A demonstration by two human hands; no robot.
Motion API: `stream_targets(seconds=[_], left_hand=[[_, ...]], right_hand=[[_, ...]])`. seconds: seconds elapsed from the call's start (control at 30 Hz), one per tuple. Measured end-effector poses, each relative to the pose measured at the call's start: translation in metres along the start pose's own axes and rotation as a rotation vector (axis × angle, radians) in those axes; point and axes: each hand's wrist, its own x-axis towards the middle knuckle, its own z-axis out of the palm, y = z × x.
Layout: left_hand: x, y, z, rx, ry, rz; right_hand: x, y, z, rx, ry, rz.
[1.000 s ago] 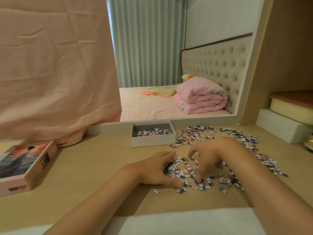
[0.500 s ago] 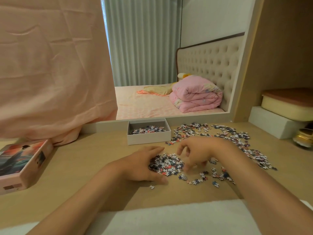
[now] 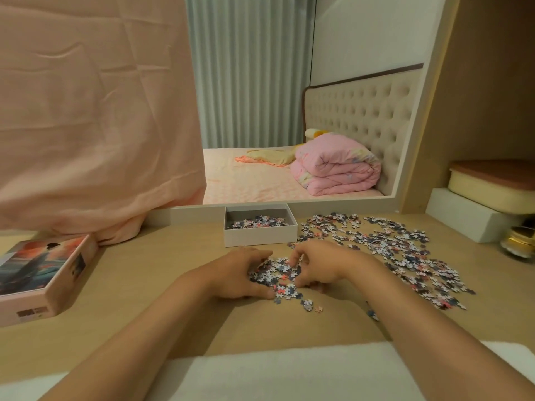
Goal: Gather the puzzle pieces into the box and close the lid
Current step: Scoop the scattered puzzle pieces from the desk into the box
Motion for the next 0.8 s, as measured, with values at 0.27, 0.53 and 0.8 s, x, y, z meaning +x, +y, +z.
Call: stream_targets(seconds=[0.27,0.53,0.8], left_hand=[[-0.002,-0.010,-0.011,0.132,-0.074,-0.059],[0.013,-0.015,-0.003,0.174,0.003,0.001],[0.015,-0.028,-0.004,0.017,0.140,0.029]], right_hand=[[0.000,-0.013,-0.012,-0.415,-0.059,0.056],[0.022,-0.032,-0.002,-0.421,-0.086,-0.016],[0.043,-0.045,0.011,-0.282,0.061,-0.118]])
